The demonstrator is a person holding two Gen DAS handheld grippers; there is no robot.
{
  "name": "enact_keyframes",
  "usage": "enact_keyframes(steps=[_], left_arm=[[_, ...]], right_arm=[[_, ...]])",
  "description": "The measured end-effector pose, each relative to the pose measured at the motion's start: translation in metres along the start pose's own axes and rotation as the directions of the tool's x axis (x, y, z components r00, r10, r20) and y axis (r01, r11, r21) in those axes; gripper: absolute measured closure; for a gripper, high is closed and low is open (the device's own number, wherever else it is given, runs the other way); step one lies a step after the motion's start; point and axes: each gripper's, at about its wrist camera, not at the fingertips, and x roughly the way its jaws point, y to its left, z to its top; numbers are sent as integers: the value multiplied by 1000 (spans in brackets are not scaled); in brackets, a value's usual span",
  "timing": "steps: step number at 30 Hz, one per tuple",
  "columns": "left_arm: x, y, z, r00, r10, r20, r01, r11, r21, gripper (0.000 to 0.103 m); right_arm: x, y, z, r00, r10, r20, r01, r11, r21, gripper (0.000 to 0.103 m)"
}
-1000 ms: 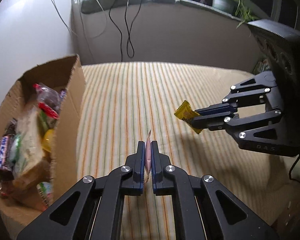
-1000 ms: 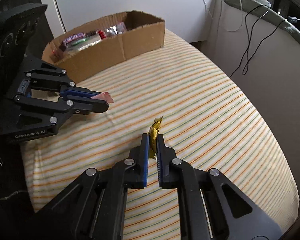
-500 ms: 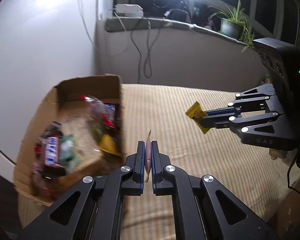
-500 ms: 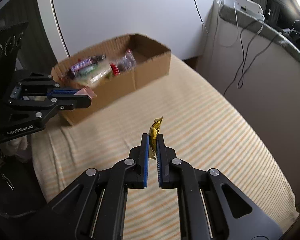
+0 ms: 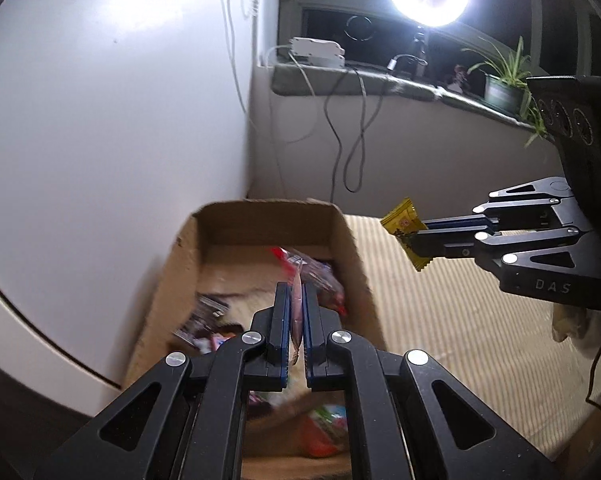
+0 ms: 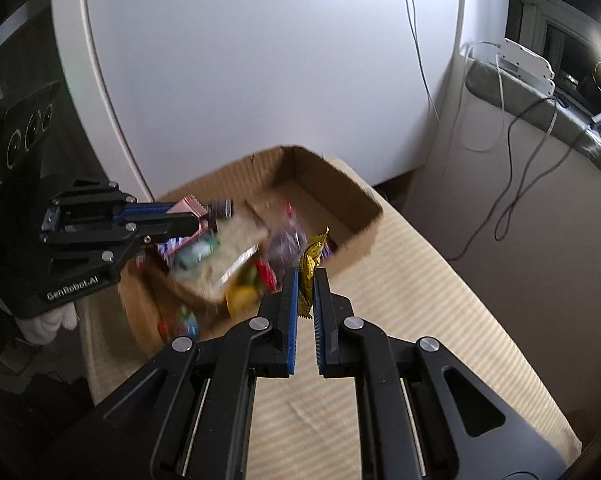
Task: Organize snacks
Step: 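Carry the pink candy and yellow candy with both tools over the box, then open both tools to drop the pink and yellow candies into the box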
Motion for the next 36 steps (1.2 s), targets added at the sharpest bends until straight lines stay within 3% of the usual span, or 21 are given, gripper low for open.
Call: enact_keyframes(steps=[18, 20, 22, 24, 26, 36], left_arm=[[19, 36, 16, 999, 44, 7, -43, 998, -38, 99], [19, 37, 17, 999, 46, 6, -46, 998, -34, 97], [18, 38, 16, 998, 56, 10, -56, 998, -34, 84], [17, 38, 15, 998, 65, 15, -64, 997, -36, 80], [15, 39, 15, 998, 65, 18, -65, 997, -37, 80], [-4, 36, 13, 996, 73, 41, -72, 997, -39, 80]], right_arm=[[63, -9, 41, 999, 40, -30, -38, 998, 49, 96], [66, -8, 41, 998, 52, -37, -50, 998, 46, 96], [67, -6, 42, 999, 32, -32, -31, 999, 39, 95], [67, -6, 43, 999, 37, -32, -35, 998, 45, 89], [66, -6, 43, 999, 34, -26, -33, 998, 51, 77], [48, 7, 40, 1000, 4, 10, -4, 999, 37, 54]])
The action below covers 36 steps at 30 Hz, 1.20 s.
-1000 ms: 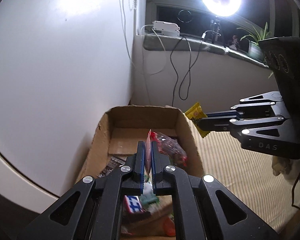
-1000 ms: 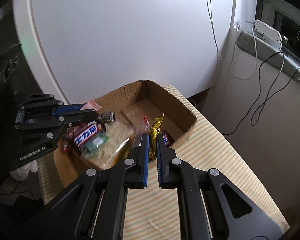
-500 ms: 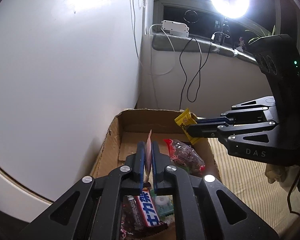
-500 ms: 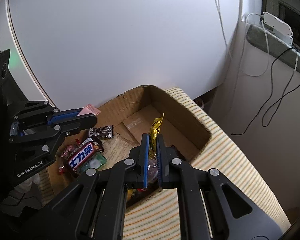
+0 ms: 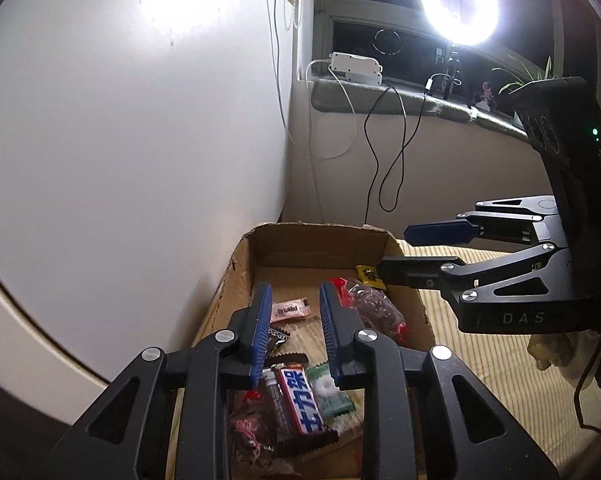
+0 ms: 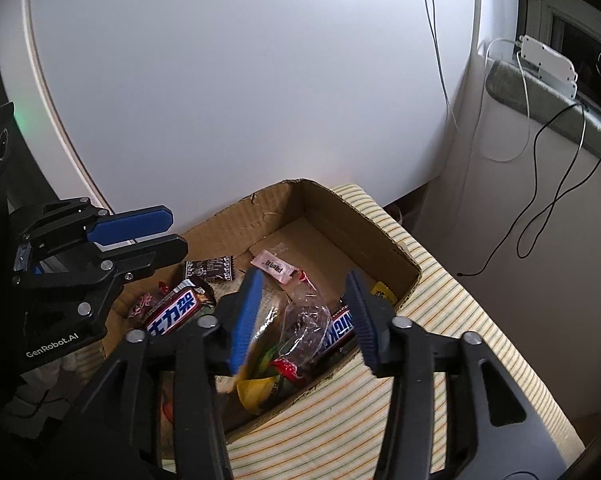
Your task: Organize snacks
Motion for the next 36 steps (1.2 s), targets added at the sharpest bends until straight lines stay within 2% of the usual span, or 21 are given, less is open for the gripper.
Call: enact_keyframes(steps=[2, 4, 5, 9, 13, 19, 25, 36], left_arm=[[-6, -1, -2, 1000, 2, 8, -2, 1000, 2, 79], [-13, -2, -3, 1000, 7, 17, -7, 1000, 1, 63], [-16, -2, -5, 1000, 11, 24, -11, 1000, 0, 60], [-30, -4, -13, 999, 20, 34, -20, 1000, -1, 56], [-44, -6, -23, 998, 29, 47, -28, 1000, -12, 39], [-65, -11, -36, 997, 50, 62, -49, 999, -23, 26], [-76, -15, -46, 995, 79, 61, -78, 997, -29, 23], [-83, -20, -59, 994, 100, 47, -97, 994, -54, 20]], right_arm=[[-6, 3, -1, 1000, 1, 11, -1, 1000, 3, 52], [-14, 6, -4, 1000, 3, 21, -3, 1000, 6, 47], [-17, 7, -5, 1000, -1, 28, 0, 1000, 6, 42], [-34, 16, -15, 999, -14, 51, 14, 1000, 9, 31], [-53, 26, -27, 996, -36, 84, 35, 999, 11, 17], [-78, 33, -48, 989, -81, 122, 76, 996, 51, 6], [-96, 41, -69, 977, -162, 138, 156, 987, 49, 2], [-110, 39, -97, 972, -194, 129, 183, 979, 94, 2]])
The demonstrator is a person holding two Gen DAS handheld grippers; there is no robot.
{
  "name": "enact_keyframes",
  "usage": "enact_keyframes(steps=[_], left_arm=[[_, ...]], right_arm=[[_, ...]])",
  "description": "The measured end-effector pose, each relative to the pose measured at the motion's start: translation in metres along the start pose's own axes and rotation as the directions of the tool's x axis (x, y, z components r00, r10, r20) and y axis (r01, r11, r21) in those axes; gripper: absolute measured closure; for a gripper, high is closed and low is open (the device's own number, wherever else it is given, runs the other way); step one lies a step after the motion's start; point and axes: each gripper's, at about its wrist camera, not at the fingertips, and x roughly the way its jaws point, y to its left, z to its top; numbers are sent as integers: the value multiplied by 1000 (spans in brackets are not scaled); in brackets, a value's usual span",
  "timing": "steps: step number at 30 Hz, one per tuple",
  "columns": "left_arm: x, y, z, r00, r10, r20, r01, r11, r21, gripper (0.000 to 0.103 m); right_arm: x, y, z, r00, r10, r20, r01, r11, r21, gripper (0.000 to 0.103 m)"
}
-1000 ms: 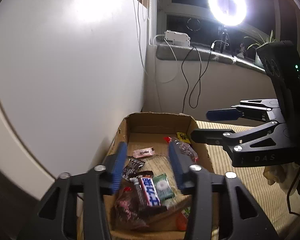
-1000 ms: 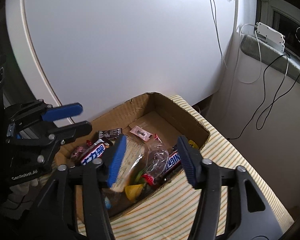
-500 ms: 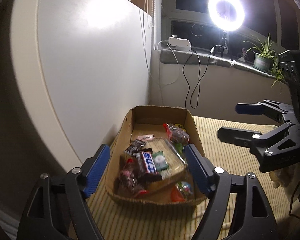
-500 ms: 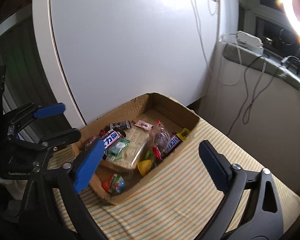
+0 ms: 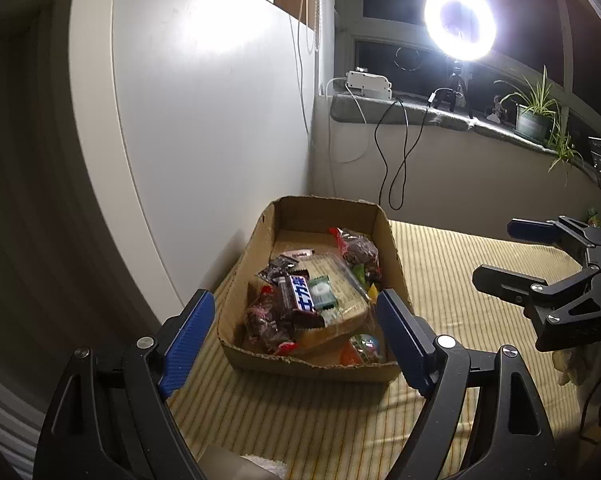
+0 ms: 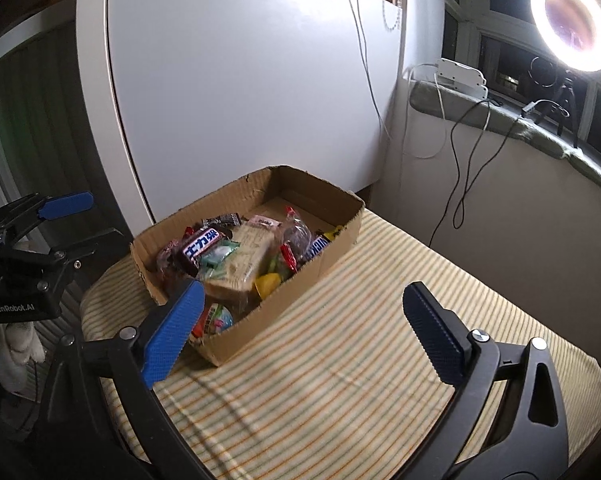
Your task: Organize snacks
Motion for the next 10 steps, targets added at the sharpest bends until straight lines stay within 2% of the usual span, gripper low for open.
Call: enact_keyframes(steps=[10], left_arm=[[-2, -3, -7, 1000, 10, 4, -10, 1000, 8, 20]], right_arm=[[-8, -8, -8, 1000, 1, 6, -1, 1000, 22, 2]])
